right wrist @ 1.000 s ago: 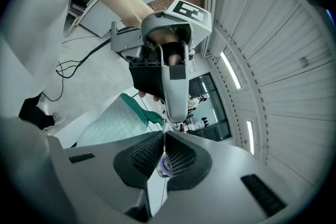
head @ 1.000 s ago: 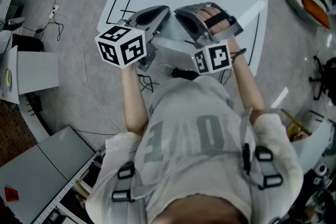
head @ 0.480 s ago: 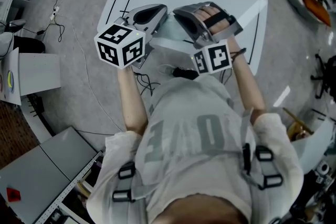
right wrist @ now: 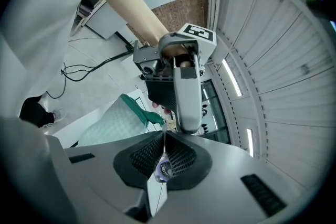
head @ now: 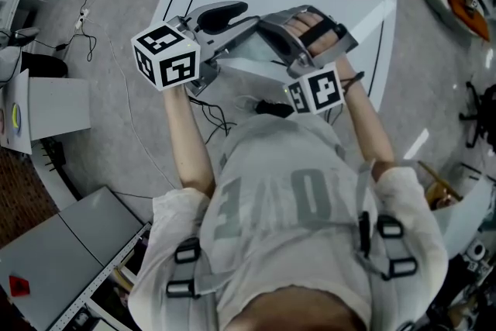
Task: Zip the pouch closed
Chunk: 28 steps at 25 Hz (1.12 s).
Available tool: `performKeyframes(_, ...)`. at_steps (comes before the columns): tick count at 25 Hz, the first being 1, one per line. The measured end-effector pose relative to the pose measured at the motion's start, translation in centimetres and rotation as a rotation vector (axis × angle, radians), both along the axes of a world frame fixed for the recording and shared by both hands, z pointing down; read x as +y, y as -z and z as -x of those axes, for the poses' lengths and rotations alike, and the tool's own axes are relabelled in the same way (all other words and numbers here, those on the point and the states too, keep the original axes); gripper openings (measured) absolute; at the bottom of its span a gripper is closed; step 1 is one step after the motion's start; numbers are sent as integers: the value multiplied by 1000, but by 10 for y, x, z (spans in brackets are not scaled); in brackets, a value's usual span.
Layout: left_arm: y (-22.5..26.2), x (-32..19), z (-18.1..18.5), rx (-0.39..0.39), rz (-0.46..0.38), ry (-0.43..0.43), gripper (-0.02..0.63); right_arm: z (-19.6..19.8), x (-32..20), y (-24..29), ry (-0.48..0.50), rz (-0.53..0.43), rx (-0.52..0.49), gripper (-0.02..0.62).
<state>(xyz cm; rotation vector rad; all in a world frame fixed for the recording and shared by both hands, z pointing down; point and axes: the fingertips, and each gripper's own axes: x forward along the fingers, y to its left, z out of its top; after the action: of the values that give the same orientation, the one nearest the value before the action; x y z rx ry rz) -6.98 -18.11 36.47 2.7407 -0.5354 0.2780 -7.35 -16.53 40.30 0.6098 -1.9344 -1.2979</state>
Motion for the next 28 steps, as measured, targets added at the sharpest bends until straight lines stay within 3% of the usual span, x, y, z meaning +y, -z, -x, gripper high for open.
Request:
performKeyframes(4, 0, 7, 0, 110, 119, -144, 146, 2, 9, 4, 28, 10, -19, 17)
performKeyframes(7, 0, 14, 1, 137, 171, -186, 119, 3, 12, 4, 38, 13, -13, 17)
performKeyframes(10, -7, 13, 5, 89, 152, -178, 12, 4, 13, 2, 40, 19, -15, 17)
performKeyframes(11, -10, 11, 7, 71, 145, -173, 8, 4, 13, 1, 38, 22, -18, 17)
performKeyframes(16, -10, 10, 14, 73, 113, -159, 8, 3, 13, 0, 29, 32, -28, 17)
performKeyframes(18, -9, 17, 9, 78, 121, -199, 14, 4, 14, 1, 37, 27, -23, 17)
performKeyframes(20, -14, 26, 3, 39, 118, -260, 106, 5, 15, 1, 47, 22, -14, 17)
performKeyframes(21, -18, 28, 1, 12, 113, -281, 112, 5, 15, 0, 51, 23, -9, 17)
performKeyframes(24, -22, 28, 0, -16, 108, -295, 110, 5, 16, -1, 52, 25, -4, 17)
performKeyframes(28, -14, 26, 5, 32, 63, -276, 70, 5, 16, 3, 44, 28, -16, 17)
